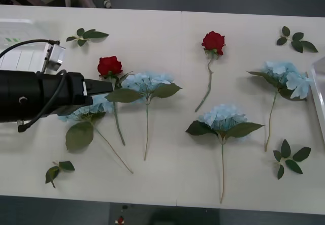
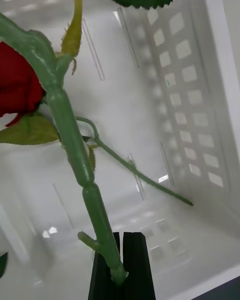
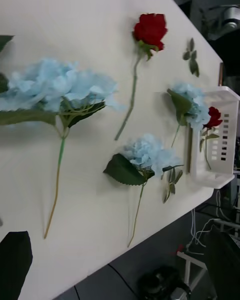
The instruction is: Put the red flowers into the right box and the blue flowers into the left box
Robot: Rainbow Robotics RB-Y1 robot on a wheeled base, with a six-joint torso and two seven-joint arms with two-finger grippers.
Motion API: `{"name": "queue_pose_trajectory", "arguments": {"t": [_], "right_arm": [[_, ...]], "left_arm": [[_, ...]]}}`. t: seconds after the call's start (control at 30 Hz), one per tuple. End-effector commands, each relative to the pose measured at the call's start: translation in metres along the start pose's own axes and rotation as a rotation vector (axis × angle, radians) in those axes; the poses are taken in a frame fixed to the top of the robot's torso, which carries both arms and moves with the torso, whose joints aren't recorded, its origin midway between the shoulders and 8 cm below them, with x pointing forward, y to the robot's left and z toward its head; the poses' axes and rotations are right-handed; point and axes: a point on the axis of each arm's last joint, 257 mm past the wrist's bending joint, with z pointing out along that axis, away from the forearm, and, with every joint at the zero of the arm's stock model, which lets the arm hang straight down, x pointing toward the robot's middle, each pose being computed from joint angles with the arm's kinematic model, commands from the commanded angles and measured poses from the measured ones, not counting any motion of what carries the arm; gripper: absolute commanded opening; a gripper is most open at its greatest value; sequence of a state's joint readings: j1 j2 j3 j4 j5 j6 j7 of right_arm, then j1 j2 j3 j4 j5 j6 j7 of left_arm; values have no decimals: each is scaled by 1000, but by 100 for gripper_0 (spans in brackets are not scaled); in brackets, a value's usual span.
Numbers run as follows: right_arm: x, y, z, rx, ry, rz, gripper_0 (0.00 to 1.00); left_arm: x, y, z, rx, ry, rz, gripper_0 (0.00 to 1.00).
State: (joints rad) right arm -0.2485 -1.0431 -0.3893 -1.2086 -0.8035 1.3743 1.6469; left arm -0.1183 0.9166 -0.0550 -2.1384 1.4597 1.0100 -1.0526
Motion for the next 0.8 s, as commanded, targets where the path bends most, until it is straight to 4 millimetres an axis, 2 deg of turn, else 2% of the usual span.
{"name": "queue_pose_trajectory", "arguments": {"t": [0.03,0.2,0.27,0.3,0.33,0.37,0.4,0.6,0.8], "right_arm": [[4,-17,17,78,-10,-71,0],[10,-17,44,97,-40,-79,0],[10,-15,48,106,-49,-88,2],[9,-13,50,106,-52,-89,17],[9,-8,52,102,-53,-93,50],[7,-7,51,102,-53,-94,77],[7,-4,52,97,-51,-96,100],[-4,17,42,56,-46,-119,100],[-20,82,19,-96,-67,-150,100]], "left_arm": [[3,21,-6,-72,19,-135,100],[5,56,-8,-142,25,-312,100],[7,69,-8,-179,27,-342,100],[9,80,-10,-216,26,-354,100],[9,92,-12,-263,16,-358,100],[9,101,-14,-296,6,-361,100],[7,111,-17,-335,-10,-367,100],[-1,143,-17,-447,-67,-391,100],[-4,171,-7,-515,-75,-404,100]]}}
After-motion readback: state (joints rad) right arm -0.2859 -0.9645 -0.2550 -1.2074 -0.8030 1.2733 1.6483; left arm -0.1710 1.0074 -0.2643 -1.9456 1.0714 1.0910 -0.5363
